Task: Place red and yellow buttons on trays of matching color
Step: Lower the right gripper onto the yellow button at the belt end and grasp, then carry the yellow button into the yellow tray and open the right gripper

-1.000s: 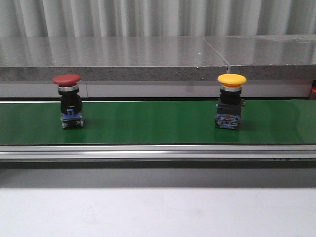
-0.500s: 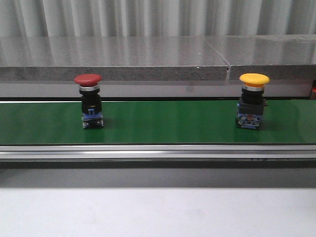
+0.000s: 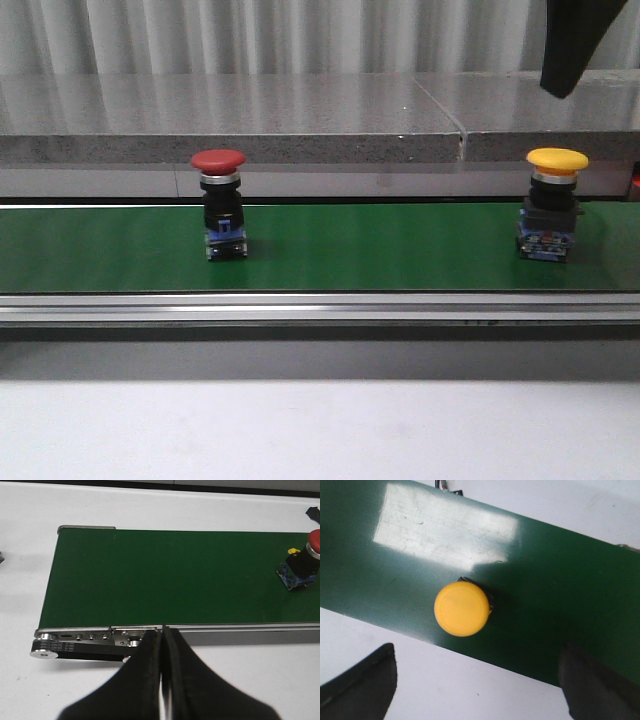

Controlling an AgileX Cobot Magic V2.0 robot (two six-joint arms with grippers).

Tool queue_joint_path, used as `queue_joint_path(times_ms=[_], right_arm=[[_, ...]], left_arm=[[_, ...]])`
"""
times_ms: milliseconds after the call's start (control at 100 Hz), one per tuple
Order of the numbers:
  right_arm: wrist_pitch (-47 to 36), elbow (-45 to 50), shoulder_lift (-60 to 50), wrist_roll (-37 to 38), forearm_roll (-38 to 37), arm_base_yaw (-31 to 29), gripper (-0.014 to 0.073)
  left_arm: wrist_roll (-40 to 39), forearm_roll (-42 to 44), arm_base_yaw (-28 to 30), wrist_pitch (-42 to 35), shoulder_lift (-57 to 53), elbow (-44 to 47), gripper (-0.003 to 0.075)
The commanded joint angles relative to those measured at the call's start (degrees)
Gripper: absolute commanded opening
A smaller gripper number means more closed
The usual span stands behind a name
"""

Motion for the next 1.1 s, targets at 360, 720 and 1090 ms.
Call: queue_joint_path(times_ms=[360,720,1090], right_arm=[[-1.32,-1.97,7.45,0.07,-0.94,-1.63,0.0637],[-1.45,-1.97,8.59,1.07,-1.55,-1.94,0.0234],[-3.29,-1.97,1.23,7.2,-5.06,-8.15,0.0236]], left_arm=[[0.01,-0.86,-0.52,-3.61,0.12,-1.43,-0.002],[0.01,-0.86,-0.52,-3.61,0.12,-1.43,-0.002],[0.01,-0.86,-0.52,-3.61,0.12,-1.43,-0.002]])
